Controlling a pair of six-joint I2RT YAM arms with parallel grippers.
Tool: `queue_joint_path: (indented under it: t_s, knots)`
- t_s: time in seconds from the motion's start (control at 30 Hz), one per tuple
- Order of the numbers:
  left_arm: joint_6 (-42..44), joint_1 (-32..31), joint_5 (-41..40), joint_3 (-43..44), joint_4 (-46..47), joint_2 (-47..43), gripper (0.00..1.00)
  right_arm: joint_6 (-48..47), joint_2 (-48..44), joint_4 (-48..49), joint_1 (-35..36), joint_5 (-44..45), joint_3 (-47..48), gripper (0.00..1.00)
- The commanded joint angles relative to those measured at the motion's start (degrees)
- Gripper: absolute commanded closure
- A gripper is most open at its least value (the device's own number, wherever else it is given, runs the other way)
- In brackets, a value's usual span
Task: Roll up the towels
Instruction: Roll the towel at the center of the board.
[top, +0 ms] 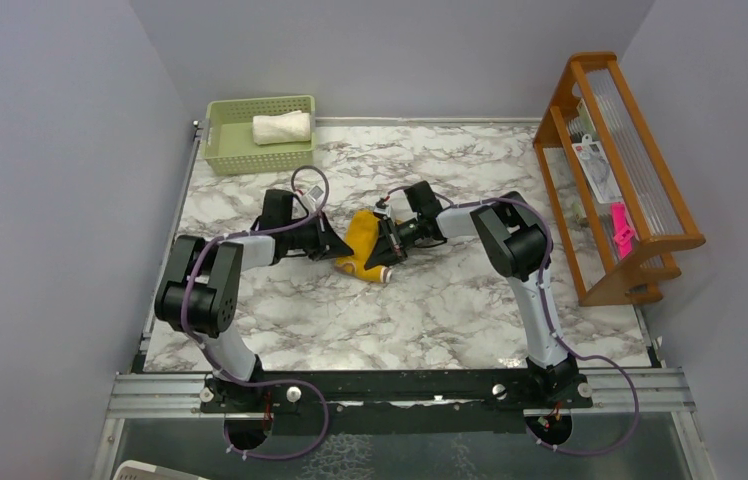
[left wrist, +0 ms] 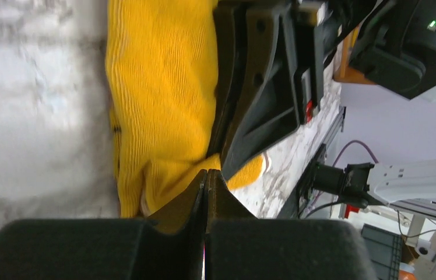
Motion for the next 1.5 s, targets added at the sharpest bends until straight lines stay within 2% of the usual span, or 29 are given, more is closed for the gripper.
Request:
queue_joint_path:
  t_s: [0.0,0.2,0.43,0.6,0.9,1.1,1.3,1.47]
  knots:
    - [-0.74,-0.25,1.65,4.37,4.60,3.82,1.00,2.95,3.60,-6.56,-1.11,7.92,-1.94,0.96]
    - [-0.55,-0.53,2.47,2.79,3.69,2.56,1.00,3.18,4.05,-6.35,-1.20,7.90,-1.89,0.96]
    - [0.49,-0.62,8.00,0.99,2.17,0.34,1.00,2.74,4.76,-6.81,-1.30,7.74,-1.19,0.96]
    - [0.70,-0.76,5.54,-1.40,1.29,0.51,1.00,2.91,4.60,-6.58,-1.28,7.83,-1.60,0.96]
    - [-0.32,-0.88,-4.76,-0.67,2.49,3.47,1.00,2.92,4.23,-6.49,-1.38,7.85,-2.30,0.96]
    - [-0.34,-1.45,-5.15,-0.03,4.27,6.50,1.00,1.60,4.27,-8.16,-1.63,8.19,-1.74,0.95]
    - [0.81,-2.21,-7.61,-2.77,4.45,7.66,1.00,0.38,3.52,-9.37,-1.92,10.44,-1.73,0.81]
    - [1.26,-2.90,-10.97,-4.40,4.45,9.13,1.00,-4.31,1.14,-13.31,-1.90,15.03,-0.16,0.60]
